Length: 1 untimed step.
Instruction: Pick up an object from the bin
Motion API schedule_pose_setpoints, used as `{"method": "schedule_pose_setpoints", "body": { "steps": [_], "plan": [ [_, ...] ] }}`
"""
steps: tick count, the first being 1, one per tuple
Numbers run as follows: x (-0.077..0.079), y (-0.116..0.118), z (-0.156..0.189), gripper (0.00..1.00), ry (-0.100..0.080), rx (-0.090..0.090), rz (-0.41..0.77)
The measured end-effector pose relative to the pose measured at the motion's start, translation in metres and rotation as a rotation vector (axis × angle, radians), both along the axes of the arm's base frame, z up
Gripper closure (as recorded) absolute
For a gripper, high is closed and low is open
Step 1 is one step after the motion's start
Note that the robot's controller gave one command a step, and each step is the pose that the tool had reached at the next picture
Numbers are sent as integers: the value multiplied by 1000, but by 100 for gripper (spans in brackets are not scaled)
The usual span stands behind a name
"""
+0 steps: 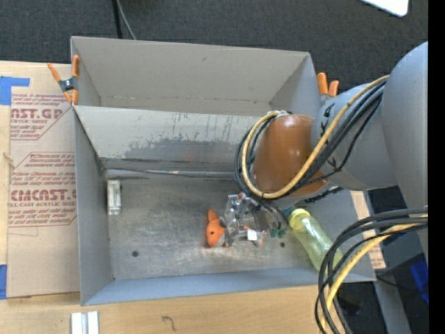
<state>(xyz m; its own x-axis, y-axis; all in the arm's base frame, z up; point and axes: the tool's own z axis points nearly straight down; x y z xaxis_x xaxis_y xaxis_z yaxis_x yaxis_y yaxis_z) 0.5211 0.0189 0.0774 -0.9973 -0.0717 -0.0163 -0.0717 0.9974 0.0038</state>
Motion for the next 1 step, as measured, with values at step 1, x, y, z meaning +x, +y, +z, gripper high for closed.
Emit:
{"method": "schedule_pose_setpoints", "body": {
  "steps": [1],
  "plan": [
    [-23,-1,149,100,12,-5,60]
  ]
}}
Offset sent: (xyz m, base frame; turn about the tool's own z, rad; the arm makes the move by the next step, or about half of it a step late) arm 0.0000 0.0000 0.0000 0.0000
